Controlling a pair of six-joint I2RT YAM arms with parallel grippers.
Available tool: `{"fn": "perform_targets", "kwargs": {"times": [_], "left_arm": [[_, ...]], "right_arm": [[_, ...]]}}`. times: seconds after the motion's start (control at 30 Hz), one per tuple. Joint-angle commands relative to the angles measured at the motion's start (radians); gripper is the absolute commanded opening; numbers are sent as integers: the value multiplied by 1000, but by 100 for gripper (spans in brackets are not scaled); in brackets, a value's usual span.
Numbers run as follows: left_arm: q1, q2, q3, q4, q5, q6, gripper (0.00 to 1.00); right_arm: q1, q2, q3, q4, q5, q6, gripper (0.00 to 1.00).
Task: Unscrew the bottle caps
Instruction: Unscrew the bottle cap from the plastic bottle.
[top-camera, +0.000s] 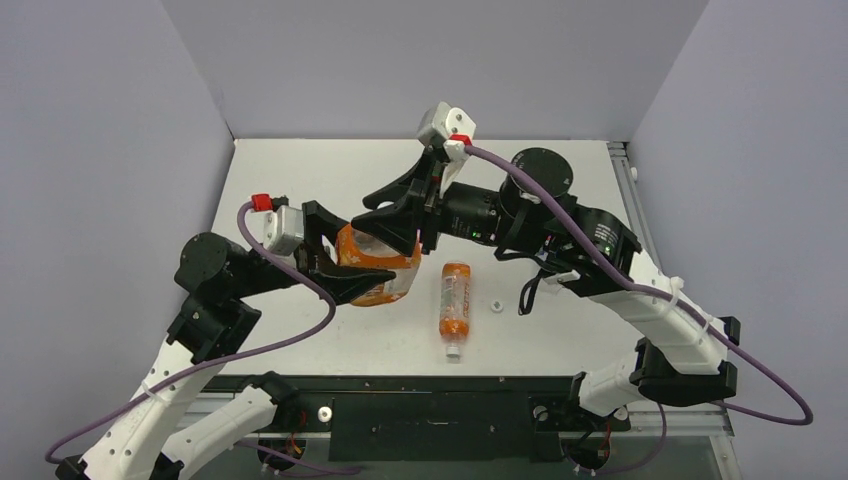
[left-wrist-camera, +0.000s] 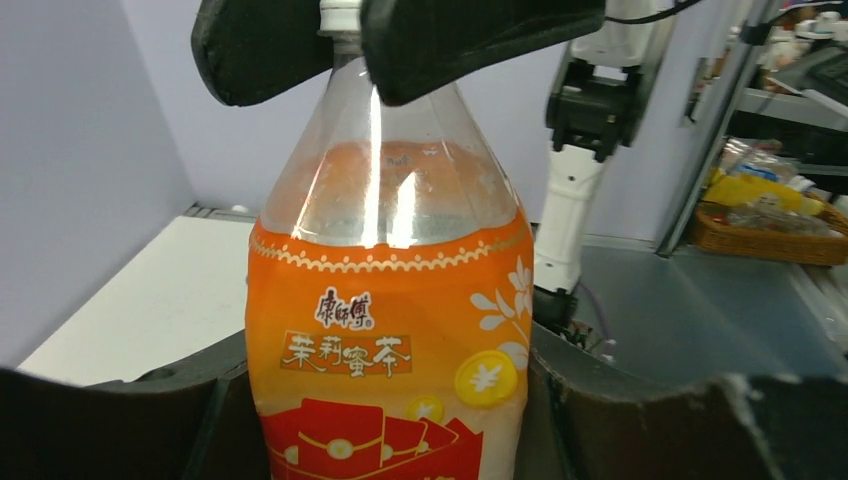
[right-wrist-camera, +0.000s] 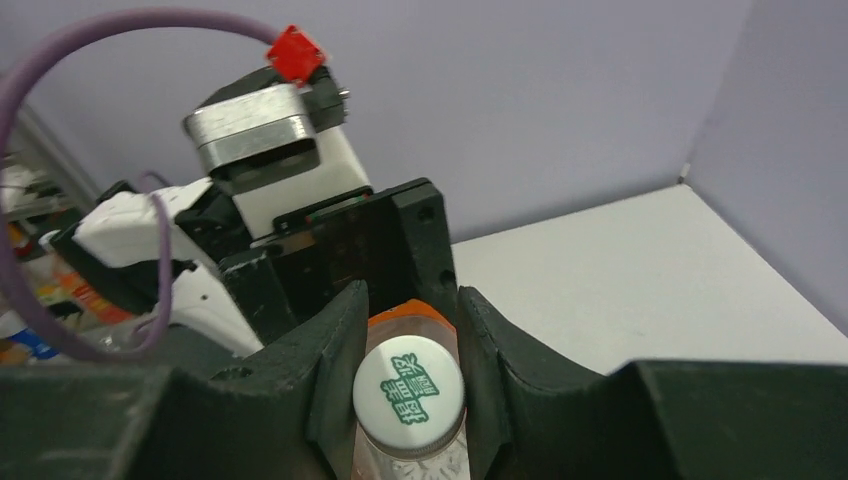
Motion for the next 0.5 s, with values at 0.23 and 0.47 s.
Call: {"fn": "perform_targets", "kwargs": {"times": [0.23,0.47], "left_arm": [[-1,-2,70,66,282,-196,0],[0,-4,59,30,187,-109,0]], "right_arm": [[-90,-34,-27,238,-663,62,0],[-85,-70,-7,162,-220,32,60]]}}
